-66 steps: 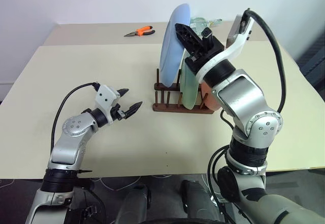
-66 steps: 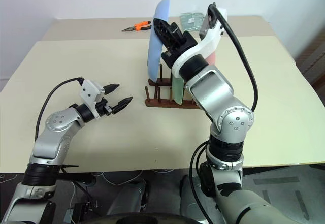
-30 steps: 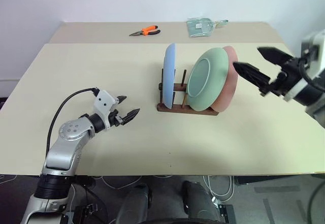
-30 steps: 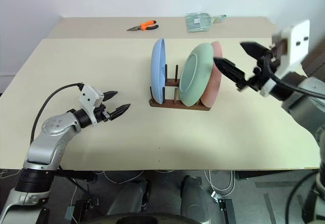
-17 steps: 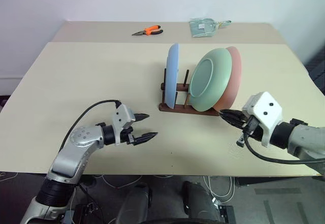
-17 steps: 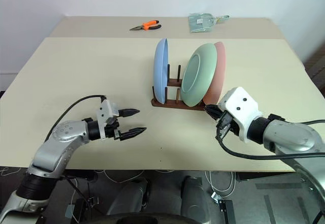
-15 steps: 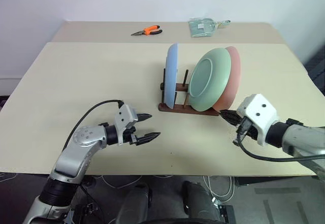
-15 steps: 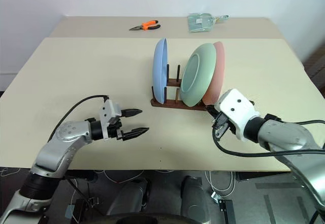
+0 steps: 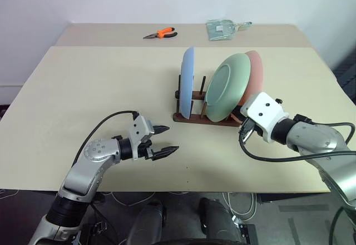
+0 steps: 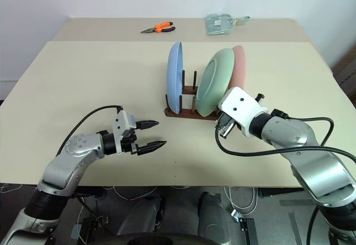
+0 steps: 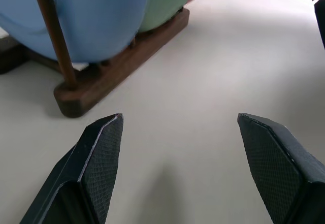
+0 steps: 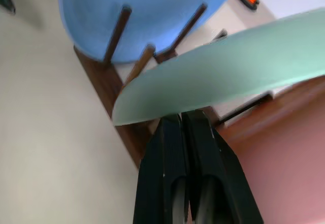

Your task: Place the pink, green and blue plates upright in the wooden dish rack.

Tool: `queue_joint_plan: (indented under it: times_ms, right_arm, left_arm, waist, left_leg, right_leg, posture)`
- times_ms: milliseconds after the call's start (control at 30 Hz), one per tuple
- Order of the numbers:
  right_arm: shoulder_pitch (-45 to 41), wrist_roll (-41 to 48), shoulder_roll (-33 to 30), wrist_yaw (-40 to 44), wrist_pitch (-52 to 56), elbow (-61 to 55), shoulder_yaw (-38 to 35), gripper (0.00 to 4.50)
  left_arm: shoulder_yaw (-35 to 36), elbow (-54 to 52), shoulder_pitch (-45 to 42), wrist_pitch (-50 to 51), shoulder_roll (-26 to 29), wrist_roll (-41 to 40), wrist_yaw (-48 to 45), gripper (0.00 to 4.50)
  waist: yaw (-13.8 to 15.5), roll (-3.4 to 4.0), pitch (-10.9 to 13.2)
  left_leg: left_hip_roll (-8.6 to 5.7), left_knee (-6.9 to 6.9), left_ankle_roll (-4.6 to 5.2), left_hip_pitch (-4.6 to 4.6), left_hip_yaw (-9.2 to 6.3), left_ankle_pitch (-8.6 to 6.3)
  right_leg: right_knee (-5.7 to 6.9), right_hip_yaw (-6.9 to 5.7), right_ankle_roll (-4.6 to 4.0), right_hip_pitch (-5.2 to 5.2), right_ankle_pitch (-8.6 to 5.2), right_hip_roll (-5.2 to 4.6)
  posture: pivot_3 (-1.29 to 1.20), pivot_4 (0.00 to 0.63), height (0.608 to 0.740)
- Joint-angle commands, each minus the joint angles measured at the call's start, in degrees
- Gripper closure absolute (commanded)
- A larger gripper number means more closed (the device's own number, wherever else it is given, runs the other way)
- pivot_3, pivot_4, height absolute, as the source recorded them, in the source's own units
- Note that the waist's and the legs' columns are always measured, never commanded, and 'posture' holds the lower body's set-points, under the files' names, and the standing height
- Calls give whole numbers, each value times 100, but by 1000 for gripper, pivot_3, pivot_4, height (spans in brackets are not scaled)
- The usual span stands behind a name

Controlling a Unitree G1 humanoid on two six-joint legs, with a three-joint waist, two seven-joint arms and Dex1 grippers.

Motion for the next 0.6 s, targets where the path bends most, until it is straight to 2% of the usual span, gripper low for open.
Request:
queue_joint_plan:
  times_ms: [33,367,467,600]
  right_arm:
    - [-152,-63,96,103,-5,-229,-60,4460]
    - [106,-117,12,405,23,-338,-364,4460]
    - [809,364,-80,914,136,-510,-1224,4460]
    - [2018,906,113,1555,90,-559,-2465,4460]
  left_arm:
    - [4,-65,52,-213,-14,30,-19,796]
    - [-68,135,73,-419,-81,158,-12,796]
    - [64,258,97,-463,4,200,15,796]
    - [421,717,96,-692,196,273,97,796]
  waist:
    - [4,0,0]
    - [2,0,0]
    - [34,-1,0]
    - [49,-2,-1]
  left_leg:
    - [0,0,0,1,0,0]
    - [-1,0,0,3,1,0]
    - [-1,-1,0,0,-3,0]
    - [-3,-1,2,3,-7,-1]
  right_leg:
    - [0,0,0,1,0,0]
    - [1,0,0,1,0,0]
    - [0,-1,0,2,0,0]
    - [2,-2,1,8,-1,1]
  posture:
    - [0,150,740]
    - [0,150,740]
    - [0,150,740]
    - [0,150,740]
